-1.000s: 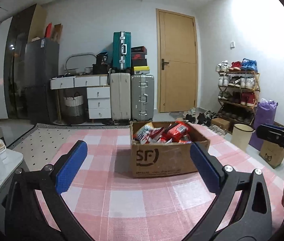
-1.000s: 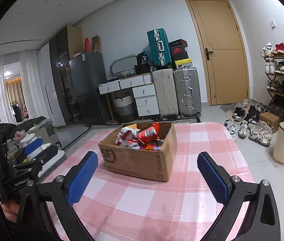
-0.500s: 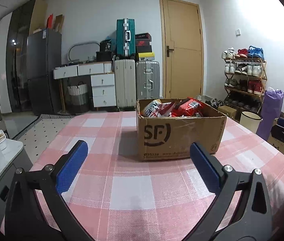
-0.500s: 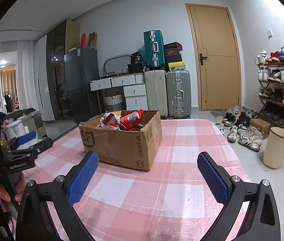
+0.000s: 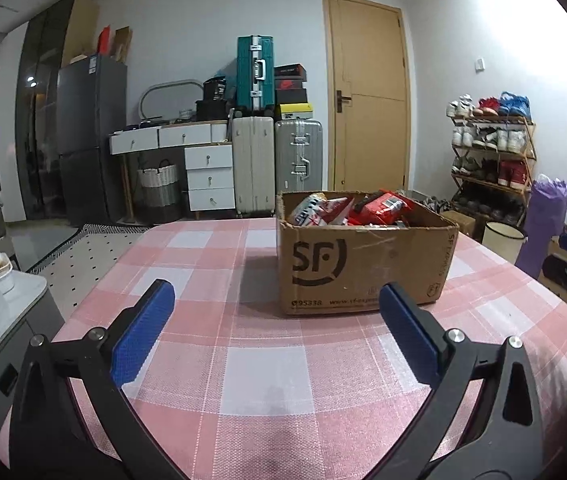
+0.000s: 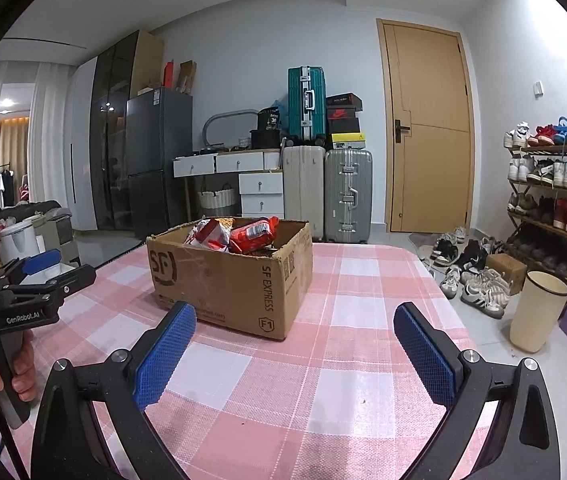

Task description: Organize snacks

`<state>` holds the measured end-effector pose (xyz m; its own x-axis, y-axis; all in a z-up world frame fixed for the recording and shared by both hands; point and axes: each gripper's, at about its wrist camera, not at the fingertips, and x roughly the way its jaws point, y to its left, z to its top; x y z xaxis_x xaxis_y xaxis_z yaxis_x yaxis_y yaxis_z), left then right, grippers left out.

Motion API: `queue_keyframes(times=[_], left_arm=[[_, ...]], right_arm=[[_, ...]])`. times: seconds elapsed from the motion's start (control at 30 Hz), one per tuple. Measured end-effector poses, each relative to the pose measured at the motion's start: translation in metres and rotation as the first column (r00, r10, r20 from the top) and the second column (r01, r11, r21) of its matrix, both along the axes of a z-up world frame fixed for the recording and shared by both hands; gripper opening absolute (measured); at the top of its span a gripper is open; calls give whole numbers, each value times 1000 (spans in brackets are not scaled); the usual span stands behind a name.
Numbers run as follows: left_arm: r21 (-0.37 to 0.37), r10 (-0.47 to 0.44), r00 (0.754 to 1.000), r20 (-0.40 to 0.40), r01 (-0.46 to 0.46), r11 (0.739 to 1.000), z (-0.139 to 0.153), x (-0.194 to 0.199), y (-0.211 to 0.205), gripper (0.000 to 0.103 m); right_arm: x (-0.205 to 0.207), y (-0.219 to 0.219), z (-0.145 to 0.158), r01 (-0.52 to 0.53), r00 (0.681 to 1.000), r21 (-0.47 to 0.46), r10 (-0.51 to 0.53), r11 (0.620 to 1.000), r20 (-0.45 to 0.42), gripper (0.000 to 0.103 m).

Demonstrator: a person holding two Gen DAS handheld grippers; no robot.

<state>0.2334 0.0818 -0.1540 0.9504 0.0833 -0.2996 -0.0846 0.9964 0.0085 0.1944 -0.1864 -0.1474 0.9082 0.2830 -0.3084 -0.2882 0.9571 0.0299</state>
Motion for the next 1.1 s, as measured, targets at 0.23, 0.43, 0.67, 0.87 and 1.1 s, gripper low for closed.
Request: queue_keyframes(times=[0.23, 0.43, 0.67, 0.87, 1.1], left_arm=[[-5, 9, 1000, 5, -9, 1000, 1, -6, 3, 102], [-6, 8, 1000, 6, -8, 1000, 0, -4, 3, 102], [-5, 6, 1000, 7, -6, 1000, 0, -4, 2, 102], [-6, 8, 1000, 7, -8, 1000, 0, -5, 2, 102], [-7, 0, 1000, 4, 0, 1000, -3, -1, 1, 102]], right_arm=[[5, -1, -6, -2, 1000, 2, 2, 1000, -6, 101], [4, -1, -7, -2, 1000, -3, 2, 1000, -4, 101], [5, -2, -8, -1, 1000, 1, 1, 1000, -7, 102], [6, -2, -8, -1, 1000, 1, 1, 1000, -7, 102], [5, -2, -9, 0, 1000, 0, 0, 1000, -6, 102]])
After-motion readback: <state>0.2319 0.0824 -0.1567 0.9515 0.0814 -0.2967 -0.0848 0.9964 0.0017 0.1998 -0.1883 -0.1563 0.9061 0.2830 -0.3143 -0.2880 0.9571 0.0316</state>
